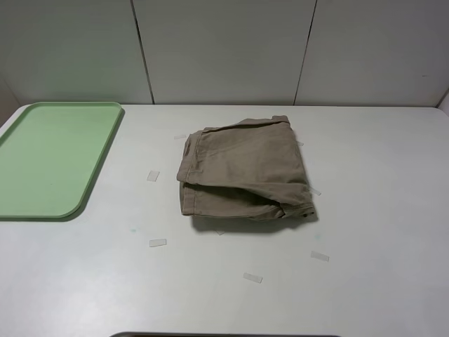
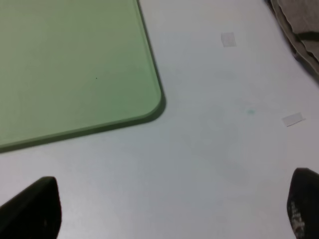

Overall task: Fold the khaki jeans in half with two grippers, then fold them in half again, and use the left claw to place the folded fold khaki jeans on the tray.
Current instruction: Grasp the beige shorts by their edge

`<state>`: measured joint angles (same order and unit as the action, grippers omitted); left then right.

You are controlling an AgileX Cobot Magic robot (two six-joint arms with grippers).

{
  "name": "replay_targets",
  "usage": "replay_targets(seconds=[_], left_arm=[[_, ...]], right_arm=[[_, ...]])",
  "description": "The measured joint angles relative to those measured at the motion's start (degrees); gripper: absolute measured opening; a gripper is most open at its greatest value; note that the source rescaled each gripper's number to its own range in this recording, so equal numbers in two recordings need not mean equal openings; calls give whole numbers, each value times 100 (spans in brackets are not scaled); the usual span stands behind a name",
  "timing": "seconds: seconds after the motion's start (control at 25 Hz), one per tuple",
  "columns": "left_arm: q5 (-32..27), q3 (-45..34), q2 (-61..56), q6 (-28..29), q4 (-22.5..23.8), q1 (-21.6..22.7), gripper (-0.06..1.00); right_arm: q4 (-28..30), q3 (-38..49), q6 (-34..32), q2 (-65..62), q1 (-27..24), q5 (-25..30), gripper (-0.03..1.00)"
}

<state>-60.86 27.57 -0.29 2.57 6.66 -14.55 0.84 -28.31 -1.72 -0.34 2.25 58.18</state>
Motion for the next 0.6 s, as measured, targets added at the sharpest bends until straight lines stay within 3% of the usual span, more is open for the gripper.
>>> replay_targets(seconds=[0.6], left_arm=[[0, 0, 0, 0, 0, 0, 90]], right_arm=[[0, 0, -17, 0, 0, 0, 100]])
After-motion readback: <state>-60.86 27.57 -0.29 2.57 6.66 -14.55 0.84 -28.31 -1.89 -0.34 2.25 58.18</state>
